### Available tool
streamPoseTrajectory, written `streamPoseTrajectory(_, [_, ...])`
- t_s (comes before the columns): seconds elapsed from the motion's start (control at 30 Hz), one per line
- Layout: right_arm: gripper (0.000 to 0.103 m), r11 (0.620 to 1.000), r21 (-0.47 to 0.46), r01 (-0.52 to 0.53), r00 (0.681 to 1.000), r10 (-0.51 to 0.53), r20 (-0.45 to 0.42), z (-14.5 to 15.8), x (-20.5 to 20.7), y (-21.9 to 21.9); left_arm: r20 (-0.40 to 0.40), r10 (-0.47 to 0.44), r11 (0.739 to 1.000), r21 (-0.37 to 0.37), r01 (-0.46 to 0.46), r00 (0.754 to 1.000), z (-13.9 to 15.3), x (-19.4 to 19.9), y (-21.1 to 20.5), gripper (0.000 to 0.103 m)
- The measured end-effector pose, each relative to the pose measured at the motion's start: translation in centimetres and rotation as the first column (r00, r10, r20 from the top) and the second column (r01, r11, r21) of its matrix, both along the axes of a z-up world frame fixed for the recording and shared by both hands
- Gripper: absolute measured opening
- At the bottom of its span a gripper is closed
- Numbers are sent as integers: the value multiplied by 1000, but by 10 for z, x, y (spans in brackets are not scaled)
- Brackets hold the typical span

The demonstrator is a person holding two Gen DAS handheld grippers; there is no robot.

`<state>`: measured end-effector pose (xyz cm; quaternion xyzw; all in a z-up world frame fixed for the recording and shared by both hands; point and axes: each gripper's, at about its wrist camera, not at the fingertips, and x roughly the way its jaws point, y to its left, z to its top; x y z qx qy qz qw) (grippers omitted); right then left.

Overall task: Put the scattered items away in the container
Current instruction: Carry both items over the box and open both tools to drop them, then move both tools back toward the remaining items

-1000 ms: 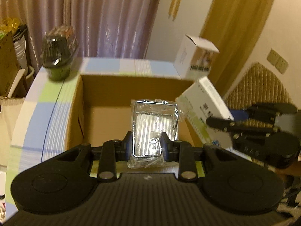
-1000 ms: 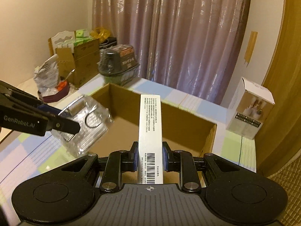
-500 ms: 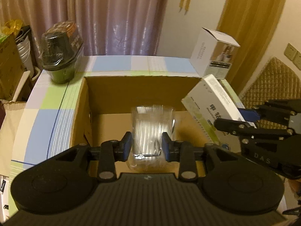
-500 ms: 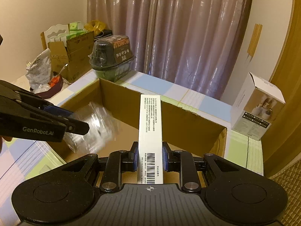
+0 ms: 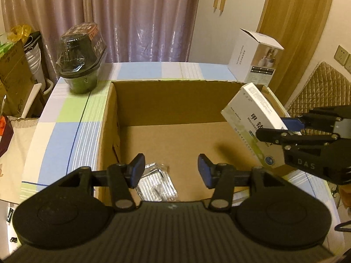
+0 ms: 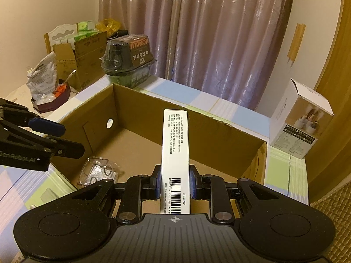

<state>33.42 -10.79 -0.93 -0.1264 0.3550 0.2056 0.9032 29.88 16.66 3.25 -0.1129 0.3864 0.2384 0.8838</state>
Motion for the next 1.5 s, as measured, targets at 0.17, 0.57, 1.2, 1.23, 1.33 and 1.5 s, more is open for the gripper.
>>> streamPoseTrajectory(0.17, [28,999,-11,37,999,-36,40,-1,1,0,3,2,1000,-1,-2,1000,2,1,-2,52])
streamPoseTrajectory(0.57, [28,998,13,66,997,-66,46,0,-5,-15,-6,26,1000,-1,-26,1000,-3,-10,-2,58])
streamPoseTrajectory(1.2, [103,978,144,150,971,-173,165,35,-124,-46,87,60,994,81,-67,994,24,-104,-60,97])
streamPoseTrajectory(1.23, [103,975,153,162,971,-185,154,34,-132,-49,85,70,994,78,-77,994,23,-111,-64,98])
streamPoseTrajectory(1.33, [103,971,166,175,969,-199,144,29,-158,-53,72,101,992,75,-106,992,16,-131,-74,99])
streamPoseTrajectory(1.5, [103,967,146,211,966,-229,122,13,-197,-55,11,106,988,110,-107,994,1,-155,-91,99])
